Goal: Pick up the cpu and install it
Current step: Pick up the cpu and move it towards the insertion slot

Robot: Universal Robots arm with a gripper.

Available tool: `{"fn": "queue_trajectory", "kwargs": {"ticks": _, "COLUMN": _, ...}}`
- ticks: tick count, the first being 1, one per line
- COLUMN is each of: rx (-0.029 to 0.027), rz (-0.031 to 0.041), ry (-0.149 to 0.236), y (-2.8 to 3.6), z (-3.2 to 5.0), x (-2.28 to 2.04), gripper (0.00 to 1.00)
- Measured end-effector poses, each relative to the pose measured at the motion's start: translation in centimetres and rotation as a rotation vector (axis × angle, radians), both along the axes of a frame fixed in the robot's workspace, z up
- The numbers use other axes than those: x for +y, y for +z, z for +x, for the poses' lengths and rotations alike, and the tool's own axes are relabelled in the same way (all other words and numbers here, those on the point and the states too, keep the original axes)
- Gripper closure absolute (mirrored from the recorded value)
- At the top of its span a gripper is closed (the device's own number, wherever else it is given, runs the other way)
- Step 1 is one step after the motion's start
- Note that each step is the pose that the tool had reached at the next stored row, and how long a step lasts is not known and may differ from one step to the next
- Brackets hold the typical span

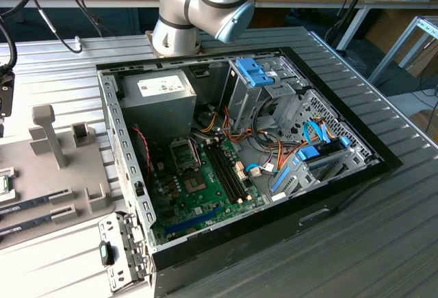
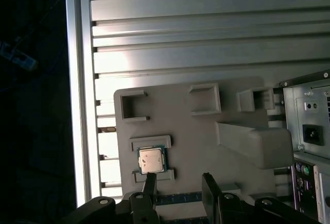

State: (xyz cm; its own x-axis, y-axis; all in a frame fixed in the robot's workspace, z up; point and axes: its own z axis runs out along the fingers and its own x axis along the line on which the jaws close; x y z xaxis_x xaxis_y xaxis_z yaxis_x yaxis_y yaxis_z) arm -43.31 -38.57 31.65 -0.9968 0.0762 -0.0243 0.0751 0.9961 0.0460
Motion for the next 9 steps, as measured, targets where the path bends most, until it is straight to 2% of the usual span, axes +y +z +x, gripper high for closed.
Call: {"fn": "queue_trajectory", "kwargs": {"ticks": 9, "rx": 0.0000, "rz": 0.0007, "ry": 0.000, "y": -0.21, "z": -0.15, "x": 0.00, "gripper": 0.52}}
